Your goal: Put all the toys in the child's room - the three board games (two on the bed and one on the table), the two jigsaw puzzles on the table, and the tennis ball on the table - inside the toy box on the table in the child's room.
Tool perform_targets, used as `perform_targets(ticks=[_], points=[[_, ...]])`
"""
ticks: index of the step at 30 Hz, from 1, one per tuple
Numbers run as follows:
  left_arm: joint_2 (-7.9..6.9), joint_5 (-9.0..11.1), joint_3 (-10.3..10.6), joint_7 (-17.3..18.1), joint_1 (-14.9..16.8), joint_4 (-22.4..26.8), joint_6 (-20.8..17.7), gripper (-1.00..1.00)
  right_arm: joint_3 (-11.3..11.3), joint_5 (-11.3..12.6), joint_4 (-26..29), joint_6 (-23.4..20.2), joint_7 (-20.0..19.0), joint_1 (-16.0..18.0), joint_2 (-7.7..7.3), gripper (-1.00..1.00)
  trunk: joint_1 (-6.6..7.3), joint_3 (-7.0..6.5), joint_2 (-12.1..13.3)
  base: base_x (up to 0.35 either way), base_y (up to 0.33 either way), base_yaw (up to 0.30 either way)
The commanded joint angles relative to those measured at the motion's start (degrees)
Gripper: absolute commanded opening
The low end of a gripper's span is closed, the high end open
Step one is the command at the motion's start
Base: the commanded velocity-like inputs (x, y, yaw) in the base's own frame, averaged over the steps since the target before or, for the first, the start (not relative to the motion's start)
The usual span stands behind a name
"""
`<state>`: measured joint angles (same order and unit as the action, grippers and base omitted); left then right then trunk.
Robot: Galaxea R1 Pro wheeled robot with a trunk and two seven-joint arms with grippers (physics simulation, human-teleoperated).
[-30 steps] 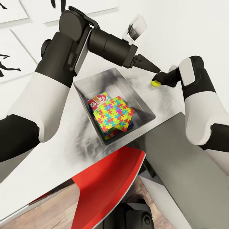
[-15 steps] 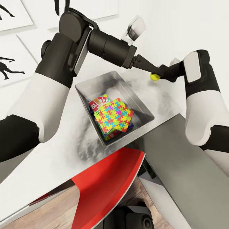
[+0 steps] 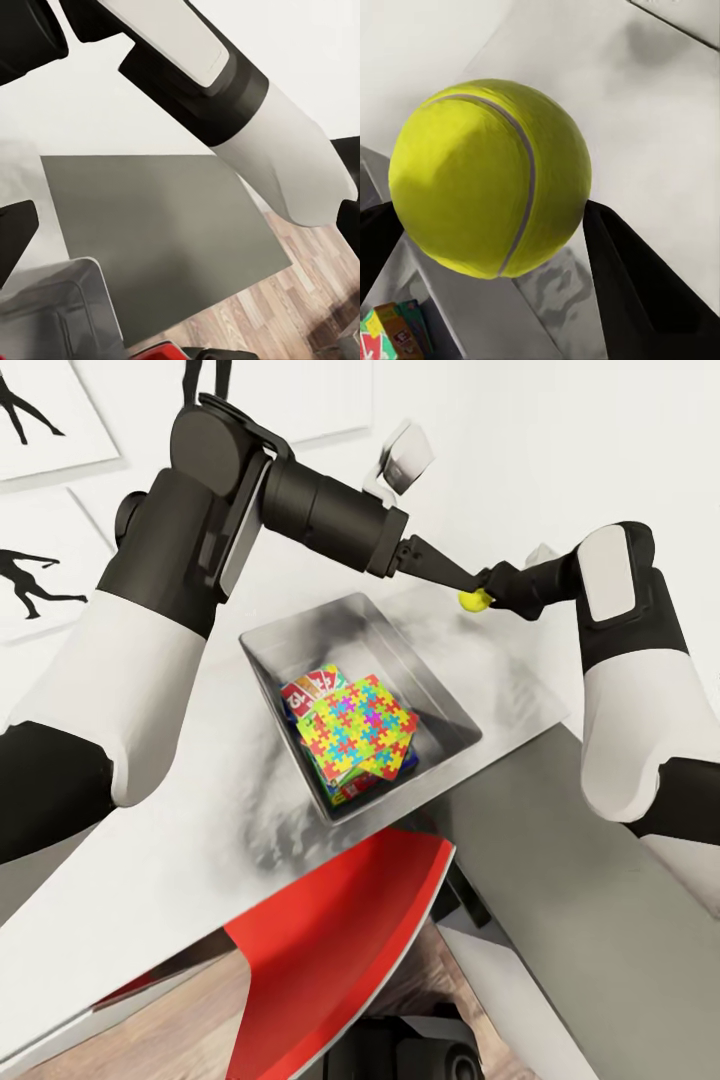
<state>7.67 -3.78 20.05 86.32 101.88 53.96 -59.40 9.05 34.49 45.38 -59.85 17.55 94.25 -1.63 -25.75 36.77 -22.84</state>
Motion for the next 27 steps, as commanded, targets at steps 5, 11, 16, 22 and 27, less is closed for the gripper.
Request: perform_targets(ticks=[5,11,16,22,27], points=[[-0.02,-0.31,-0.02,0.42,-0.24,0.00,-0.60,1.00,0.09,2.09,0.03,-0.15,0.52,-0.31,-0.03,-1.00,-0.03,-0.40,-0.08,-0.068,0.000,0.000],[-0.10,-0.30,-0.08,0.42,-0.90,0.00,-0.60,1.00,0.09,4.42,0.02,-0.15,0.54,-0.93,-0.03,-1.00,-0.03,-0.97,-0.08,-0.014,0.000,0.000],[-0.66,-0.38,-0.08,0.43,-1.73,0.00,-0.60,1.00,0.06,4.66,-0.01,-0.15,0.51,-1.06,-0.04,-1.00,-0.03,-1.45,-0.08,-0.002,0.000,0.000],[-2.70,-0.19,-0.09,0.50,-3.14,0.04,-0.60,1.00,0.04,4.71,-0.02,-0.15,0.47,-1.17,0.02,-1.00,-0.03,-2.02,-0.08,0.000,0.000,0.000],[-4.46,0.13,-0.10,0.58,-3.92,0.28,-0.60,1.00,0.07,4.76,-0.01,-0.15,0.47,-1.20,-0.08,-1.00,-0.03,-2.50,-0.08,0.000,0.000,0.000]])
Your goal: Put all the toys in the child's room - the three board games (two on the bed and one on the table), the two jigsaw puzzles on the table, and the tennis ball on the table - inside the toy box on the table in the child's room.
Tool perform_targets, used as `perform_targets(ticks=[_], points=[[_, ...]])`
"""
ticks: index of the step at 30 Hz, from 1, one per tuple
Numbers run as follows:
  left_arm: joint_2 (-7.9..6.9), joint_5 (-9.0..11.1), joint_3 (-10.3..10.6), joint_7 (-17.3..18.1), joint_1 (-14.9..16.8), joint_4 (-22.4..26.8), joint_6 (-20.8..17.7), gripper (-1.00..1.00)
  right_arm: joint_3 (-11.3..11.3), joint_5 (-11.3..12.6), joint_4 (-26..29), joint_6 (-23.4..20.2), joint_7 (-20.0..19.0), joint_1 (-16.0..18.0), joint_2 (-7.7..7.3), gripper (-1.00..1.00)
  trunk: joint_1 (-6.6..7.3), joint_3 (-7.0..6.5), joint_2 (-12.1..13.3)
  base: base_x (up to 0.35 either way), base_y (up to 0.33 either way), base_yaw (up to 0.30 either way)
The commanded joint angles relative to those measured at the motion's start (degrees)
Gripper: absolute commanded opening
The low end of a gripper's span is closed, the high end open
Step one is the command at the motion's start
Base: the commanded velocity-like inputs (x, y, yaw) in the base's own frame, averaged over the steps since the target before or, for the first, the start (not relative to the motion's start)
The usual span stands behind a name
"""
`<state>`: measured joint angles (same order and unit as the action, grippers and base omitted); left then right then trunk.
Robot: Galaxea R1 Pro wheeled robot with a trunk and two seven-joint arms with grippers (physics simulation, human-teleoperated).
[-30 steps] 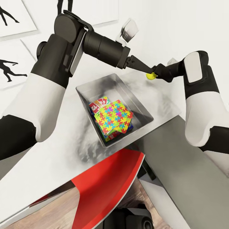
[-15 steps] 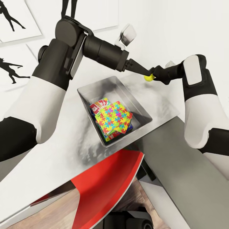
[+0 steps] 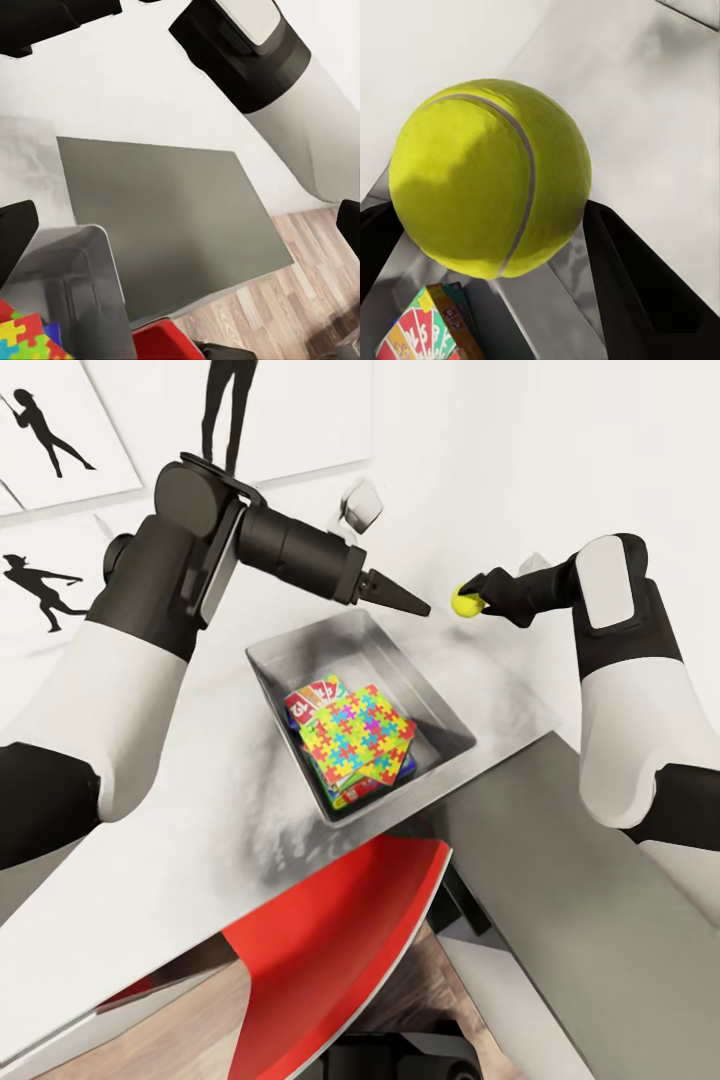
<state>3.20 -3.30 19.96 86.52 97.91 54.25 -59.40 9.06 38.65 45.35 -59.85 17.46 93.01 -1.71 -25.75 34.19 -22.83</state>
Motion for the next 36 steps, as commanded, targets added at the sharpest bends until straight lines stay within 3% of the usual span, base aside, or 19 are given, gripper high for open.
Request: perform_targets(ticks=[1,11,17,21,26,29,33,36], points=[[-0.18,-0.34,-0.01,0.39,0.00,0.01,-0.60,1.00,0.06,0.61,0.02,-0.15,0.55,0.05,-0.01,-1.00,-0.04,-0.02,-0.09,0.000,0.000,0.000],[-2.57,-0.26,-0.38,0.49,-2.53,1.27,-0.60,1.00,0.03,0.62,0.00,-0.15,0.55,-0.30,0.01,-1.00,-0.04,-0.97,-0.09,0.000,0.000,0.000],[-5.65,0.35,-0.43,2.08,-7.20,5.68,-0.60,1.00,-0.04,0.64,0.01,-0.15,0.55,-0.70,0.12,-1.00,-0.04,-1.55,-0.09,0.000,0.000,0.000],[-8.64,0.46,-0.50,3.48,-10.63,6.87,-0.60,1.00,-0.08,0.63,0.01,-0.15,0.55,-1.42,0.20,-1.00,-0.04,-1.93,-0.09,0.000,0.000,0.000],[-11.35,0.85,-0.57,3.48,-11.86,9.04,-0.60,1.00,-0.11,0.64,0.00,-0.15,0.55,-1.98,0.22,-1.00,-0.04,-2.40,-0.09,0.000,0.000,0.000],[-13.00,1.98,-0.68,3.48,-12.22,10.34,-0.60,1.00,-0.16,0.61,0.00,-0.15,0.55,-2.26,0.26,-1.00,-0.04,-2.69,-0.09,0.000,0.000,0.000],[-14.08,4.39,-0.77,3.48,-12.36,10.90,-0.60,1.00,-0.18,0.63,0.00,-0.15,0.55,-2.36,0.28,-1.00,-0.04,-3.07,-0.09,0.000,0.000,0.000],[-14.45,4.99,-0.79,3.48,-12.38,10.99,-0.60,1.00,-0.18,0.58,0.02,-0.15,0.55,-2.38,0.26,-1.00,-0.04,-3.36,-0.09,0.000,0.000,0.000]])
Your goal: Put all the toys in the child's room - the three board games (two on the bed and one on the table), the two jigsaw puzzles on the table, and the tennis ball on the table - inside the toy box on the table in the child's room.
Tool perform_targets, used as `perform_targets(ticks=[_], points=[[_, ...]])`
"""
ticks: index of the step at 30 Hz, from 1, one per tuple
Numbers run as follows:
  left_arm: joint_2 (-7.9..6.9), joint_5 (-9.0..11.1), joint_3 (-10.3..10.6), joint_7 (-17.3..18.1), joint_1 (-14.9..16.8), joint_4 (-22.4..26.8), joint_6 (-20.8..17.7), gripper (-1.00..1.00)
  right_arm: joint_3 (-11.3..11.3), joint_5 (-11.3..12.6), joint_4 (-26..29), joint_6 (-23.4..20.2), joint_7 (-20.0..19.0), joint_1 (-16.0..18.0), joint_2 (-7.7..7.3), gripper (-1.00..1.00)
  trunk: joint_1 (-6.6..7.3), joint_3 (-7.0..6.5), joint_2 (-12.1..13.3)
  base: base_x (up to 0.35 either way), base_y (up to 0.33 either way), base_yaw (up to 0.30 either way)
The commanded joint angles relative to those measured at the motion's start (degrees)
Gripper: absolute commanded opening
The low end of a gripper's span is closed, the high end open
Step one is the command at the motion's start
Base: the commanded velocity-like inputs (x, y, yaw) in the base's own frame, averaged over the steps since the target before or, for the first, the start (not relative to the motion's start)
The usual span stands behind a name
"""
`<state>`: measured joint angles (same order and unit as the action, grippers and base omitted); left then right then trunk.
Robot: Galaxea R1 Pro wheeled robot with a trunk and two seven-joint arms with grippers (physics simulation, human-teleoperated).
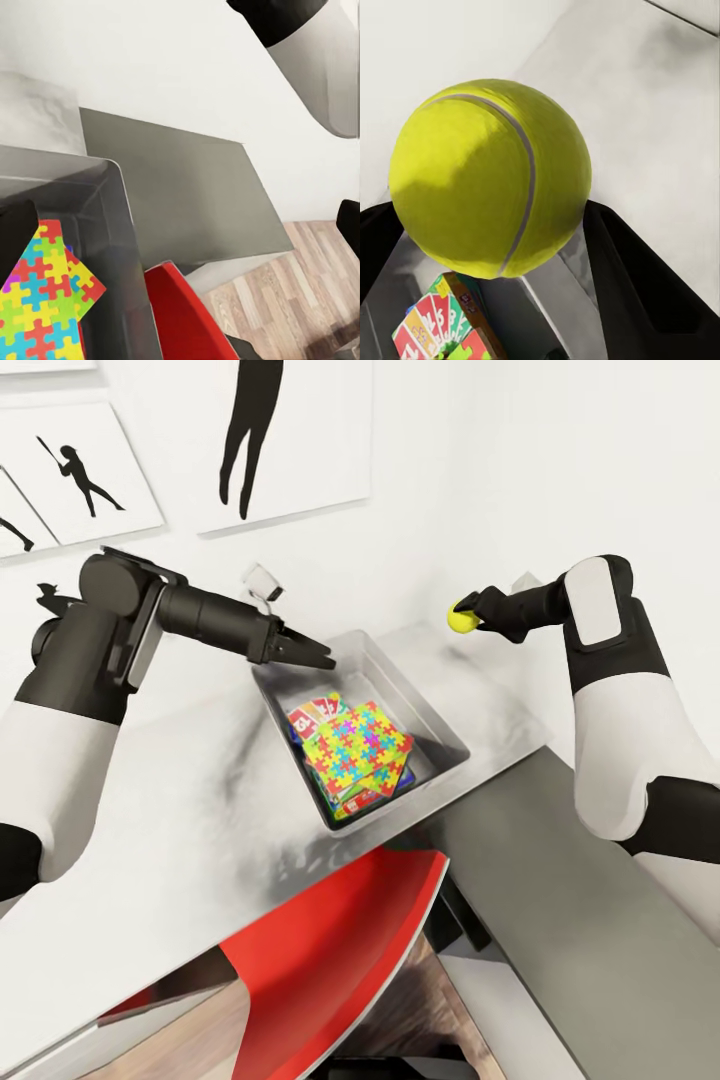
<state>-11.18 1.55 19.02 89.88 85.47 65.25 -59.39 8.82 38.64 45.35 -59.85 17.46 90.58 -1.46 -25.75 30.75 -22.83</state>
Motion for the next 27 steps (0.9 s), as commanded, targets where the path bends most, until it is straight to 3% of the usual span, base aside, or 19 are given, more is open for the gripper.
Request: perform_targets(ticks=[1,5,9,15,17,23,27], points=[[-0.16,0.30,0.15,0.12,0.06,0.01,-0.61,1.00,0.06,0.58,0.03,-0.15,0.56,0.05,-0.01,-1.00,-0.04,-0.01,-0.09,0.000,0.000,0.000],[-0.45,0.51,0.03,0.12,0.05,0.05,-0.61,1.00,0.06,0.59,0.05,-0.15,0.56,0.04,-0.01,-1.00,-0.04,-0.39,-0.09,0.000,0.000,0.000],[-1.91,0.75,-0.19,0.12,0.02,0.25,-0.61,1.00,0.06,0.59,0.03,-0.15,0.56,0.04,0.04,-1.00,-0.04,-0.78,-0.09,0.000,0.000,0.000],[-5.88,2.28,-0.29,0.12,-2.03,0.39,-0.61,1.00,0.06,0.60,0.00,-0.15,0.56,-0.19,0.33,-1.00,-0.04,-1.35,-0.09,0.000,0.000,0.000],[-7.96,3.20,-0.35,0.12,-3.85,0.40,-0.61,1.00,0.06,0.57,0.05,-0.15,0.56,-1.15,1.48,-1.00,-0.04,-1.54,-0.09,0.000,0.000,0.000],[-10.31,3.50,-0.54,0.12,-5.75,0.41,-0.61,1.00,-0.12,0.56,0.08,-0.15,0.56,-1.79,2.14,-1.00,-0.04,-2.11,-0.09,0.000,0.000,0.000],[-11.82,3.61,-2.24,0.12,-6.32,0.41,-0.61,1.00,-1.83,0.64,1.21,-0.15,0.51,-1.89,2.23,-1.00,-0.04,-2.49,-0.09,0.000,0.000,0.000]])
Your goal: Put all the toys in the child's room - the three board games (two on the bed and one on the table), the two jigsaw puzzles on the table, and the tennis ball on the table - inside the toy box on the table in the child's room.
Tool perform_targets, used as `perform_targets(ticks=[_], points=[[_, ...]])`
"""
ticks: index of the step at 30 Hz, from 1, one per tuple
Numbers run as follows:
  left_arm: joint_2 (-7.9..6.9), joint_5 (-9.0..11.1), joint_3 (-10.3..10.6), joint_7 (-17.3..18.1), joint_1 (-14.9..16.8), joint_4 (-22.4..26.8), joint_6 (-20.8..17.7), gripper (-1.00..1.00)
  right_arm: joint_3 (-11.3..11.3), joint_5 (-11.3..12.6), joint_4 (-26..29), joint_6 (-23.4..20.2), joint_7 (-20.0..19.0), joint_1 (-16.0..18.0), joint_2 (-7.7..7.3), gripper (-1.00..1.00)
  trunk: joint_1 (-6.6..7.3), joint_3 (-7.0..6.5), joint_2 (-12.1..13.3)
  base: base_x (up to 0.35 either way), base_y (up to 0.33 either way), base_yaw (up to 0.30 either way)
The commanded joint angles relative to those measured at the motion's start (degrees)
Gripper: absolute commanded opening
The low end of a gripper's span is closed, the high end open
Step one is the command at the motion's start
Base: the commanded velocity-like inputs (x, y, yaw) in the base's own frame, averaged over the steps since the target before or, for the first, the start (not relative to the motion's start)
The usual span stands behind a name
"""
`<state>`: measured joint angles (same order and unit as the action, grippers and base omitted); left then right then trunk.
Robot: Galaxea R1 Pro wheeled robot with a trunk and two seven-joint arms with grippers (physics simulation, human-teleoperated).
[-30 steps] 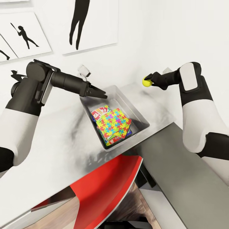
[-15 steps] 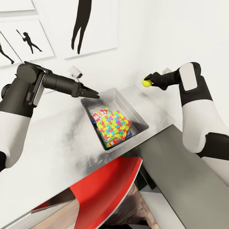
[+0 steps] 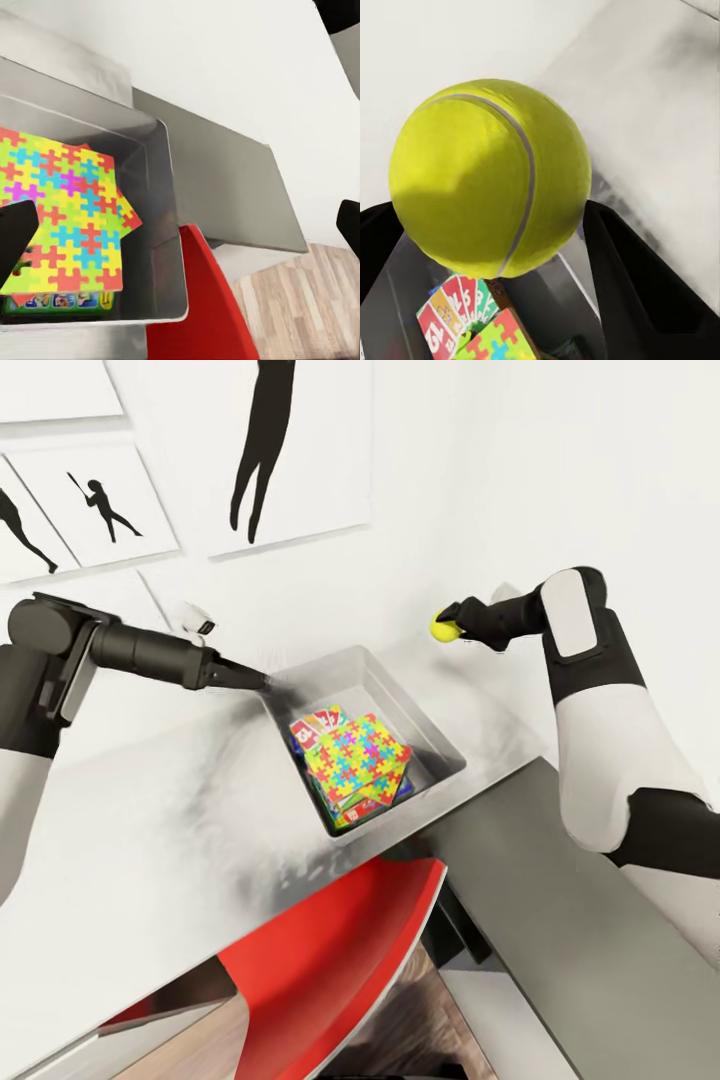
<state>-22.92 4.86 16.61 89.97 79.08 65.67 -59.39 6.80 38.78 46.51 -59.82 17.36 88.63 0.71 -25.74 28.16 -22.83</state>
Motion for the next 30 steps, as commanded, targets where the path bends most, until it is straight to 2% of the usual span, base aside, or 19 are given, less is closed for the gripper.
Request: perform_targets(ticks=[1,5,9,12,18,30], points=[[-0.37,0.29,-0.27,0.03,-0.16,-0.01,-0.61,1.00,-0.46,0.73,0.75,-0.18,0.59,0.02,0.13,-1.00,-0.04,0.00,-0.09,0.000,0.000,0.000],[-1.18,0.31,-1.91,0.03,-0.63,-0.01,-0.61,1.00,-3.70,4.30,2.06,-0.18,0.57,-0.03,0.74,-1.00,-0.04,-0.39,-0.09,0.000,0.000,0.000],[-1.98,0.36,-2.69,0.03,-0.75,0.01,-0.61,1.00,-7.90,10.05,2.43,-0.18,0.57,-0.04,0.88,-1.00,-0.04,-0.77,-0.09,0.000,0.000,0.000],[-2.18,1.07,-2.83,0.03,-1.00,0.05,-0.61,1.00,-9.94,12.17,2.50,-0.18,0.57,-0.04,0.87,-1.00,-0.04,-1.05,-0.09,0.000,0.000,0.000],[-2.30,2.28,-2.89,0.03,-2.07,0.15,-0.61,1.00,-10.94,13.21,2.52,-0.18,0.57,-0.04,0.96,-1.00,-0.04,-1.63,-0.09,0.000,0.000,0.000],[-2.19,2.43,-2.74,0.03,-2.27,0.16,-0.61,1.00,-11.11,13.34,2.44,-0.18,0.58,-0.32,1.02,-1.00,-0.04,-2.77,-0.09,-0.101,0.000,0.000]])
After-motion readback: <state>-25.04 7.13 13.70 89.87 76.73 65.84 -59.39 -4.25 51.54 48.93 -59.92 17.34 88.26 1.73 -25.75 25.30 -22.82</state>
